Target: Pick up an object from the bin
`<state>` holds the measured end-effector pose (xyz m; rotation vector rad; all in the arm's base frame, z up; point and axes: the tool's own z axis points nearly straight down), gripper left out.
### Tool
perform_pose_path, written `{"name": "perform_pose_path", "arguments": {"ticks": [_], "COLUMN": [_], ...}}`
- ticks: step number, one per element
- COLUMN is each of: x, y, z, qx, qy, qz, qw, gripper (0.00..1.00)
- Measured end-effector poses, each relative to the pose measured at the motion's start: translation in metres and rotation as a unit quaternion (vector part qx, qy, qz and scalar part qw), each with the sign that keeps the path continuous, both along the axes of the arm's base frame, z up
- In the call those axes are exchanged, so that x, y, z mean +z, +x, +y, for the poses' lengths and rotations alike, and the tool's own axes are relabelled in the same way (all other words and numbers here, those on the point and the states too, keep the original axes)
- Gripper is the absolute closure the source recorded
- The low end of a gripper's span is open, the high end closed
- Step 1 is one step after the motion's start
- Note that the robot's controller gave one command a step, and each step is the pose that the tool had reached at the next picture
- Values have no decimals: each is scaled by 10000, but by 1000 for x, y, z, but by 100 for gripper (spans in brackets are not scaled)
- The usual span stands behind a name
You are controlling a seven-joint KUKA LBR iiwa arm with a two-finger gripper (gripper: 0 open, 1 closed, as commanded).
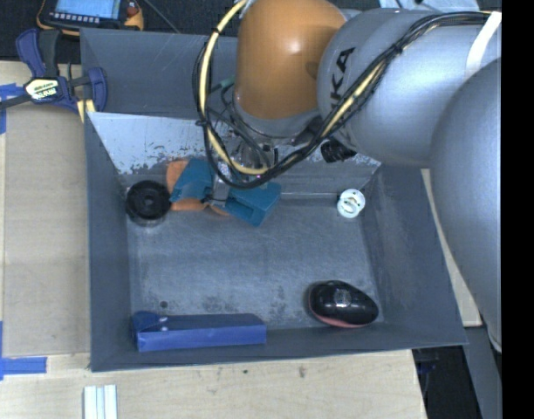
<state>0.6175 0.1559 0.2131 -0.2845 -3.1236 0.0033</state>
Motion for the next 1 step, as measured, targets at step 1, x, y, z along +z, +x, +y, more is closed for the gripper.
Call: {"name": "perform_pose_path", "arguments": {"ticks": [1], "x": [10], "y": [1], "z": [0], "qx": [13], "qy": [1], "qz": [-22], "qw": [10000], "gripper": [100]}}
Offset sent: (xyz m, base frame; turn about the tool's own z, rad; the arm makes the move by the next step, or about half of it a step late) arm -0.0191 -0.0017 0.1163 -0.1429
